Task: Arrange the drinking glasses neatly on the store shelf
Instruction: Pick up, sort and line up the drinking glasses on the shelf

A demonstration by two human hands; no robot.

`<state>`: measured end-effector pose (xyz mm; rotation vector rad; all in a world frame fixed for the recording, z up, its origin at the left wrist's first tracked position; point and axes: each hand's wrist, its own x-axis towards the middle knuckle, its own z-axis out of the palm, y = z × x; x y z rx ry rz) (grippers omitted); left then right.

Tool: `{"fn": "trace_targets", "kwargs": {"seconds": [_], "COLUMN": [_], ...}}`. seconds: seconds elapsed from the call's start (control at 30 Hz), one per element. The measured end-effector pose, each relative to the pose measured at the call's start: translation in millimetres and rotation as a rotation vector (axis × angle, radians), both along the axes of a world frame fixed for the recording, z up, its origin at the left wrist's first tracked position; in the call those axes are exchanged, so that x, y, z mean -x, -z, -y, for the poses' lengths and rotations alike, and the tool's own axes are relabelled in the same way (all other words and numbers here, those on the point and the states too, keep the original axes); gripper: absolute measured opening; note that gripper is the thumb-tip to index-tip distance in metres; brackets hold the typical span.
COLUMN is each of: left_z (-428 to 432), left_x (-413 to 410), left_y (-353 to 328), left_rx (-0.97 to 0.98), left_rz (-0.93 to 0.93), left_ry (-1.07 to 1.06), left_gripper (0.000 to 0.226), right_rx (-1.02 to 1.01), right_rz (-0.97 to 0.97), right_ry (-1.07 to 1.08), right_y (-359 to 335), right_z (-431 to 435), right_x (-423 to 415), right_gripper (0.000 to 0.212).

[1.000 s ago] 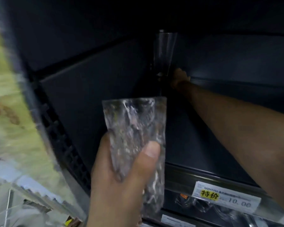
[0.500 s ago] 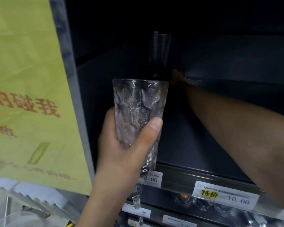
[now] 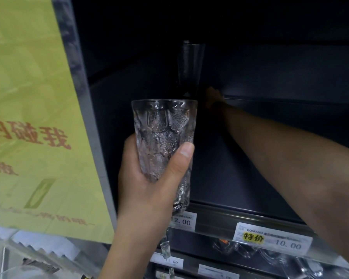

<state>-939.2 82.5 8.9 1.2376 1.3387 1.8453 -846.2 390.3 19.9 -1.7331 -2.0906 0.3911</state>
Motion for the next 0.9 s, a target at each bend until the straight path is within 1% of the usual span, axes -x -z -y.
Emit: {"fn": "trace_targets", "kwargs": {"seconds": [0.1,0.17,0.23,0.3,0.37,0.4,0.5,0.53,0.67,0.73,0.83,0.9], "left_z": [-0.2,1.2,2.3,1.2,-4.0,-8.0,-24.7,-31.8,-67.8,-88.3,-119.0,-138.4], "left_x": [-2.4,-1.5,0.4,-0.9,-7.5,-12.8,-27.6,-32.3,-47.7,-53.9,-63.1,-70.7], "left_y": [-0.2,-0.1,0.5,2.2,1.4,-1.6,-12.8,-15.7,-18.2,-17.6,-17.1,-15.8], "left_rx": [-0.009,0.014,0.034,0.046,0.039,0.041,0.071,0.083,0.135,0.149,0.139,0.146], "left_rz": [-0.015,-0.015,-0.041,-0.069,-0.097,-0.110,-0.124,-0.133,-0.149,-0.161,-0.169,-0.157], "left_ry": [-0.009,0.001,0.044,0.098,0.163,0.203,0.330,0.356,0.370,0.359,0.363,0.353], "left_gripper": [0.056,0.056,0.049,0.055,0.063,0.066,0.071,0.070,0.065,0.066,0.063,0.069], "right_rx": [0.019,0.029,0.022,0.007,0.004,0.009,-0.020,-0.023,0.059,0.069,0.083,0.092], "right_rz": [-0.023,-0.011,0.020,0.057,0.109,0.142,0.204,0.230,0.284,0.298,0.307,0.314], "right_ry": [-0.017,-0.057,-0.108,-0.161,-0.192,-0.196,-0.165,-0.149,-0.094,-0.101,-0.120,-0.129], "right_y": [-0.6,-0.1,4.9,8.7,12.4,12.0,12.2,12.2,10.6,11.0,12.6,13.0], "right_z": [0.8,11.3,19.6,40.1,56.2,65.4,93.8,102.4,127.4,137.2,146.2,148.2], "right_x": [-3.1,-5.0,-12.8,-29.8,-56.2,-72.4,-124.9,-140.8,-185.3,-200.5,-214.3,-218.5], "right_gripper": [0.056,0.059,0.070,0.087,0.095,0.092,0.070,0.068,0.065,0.063,0.062,0.062]}}
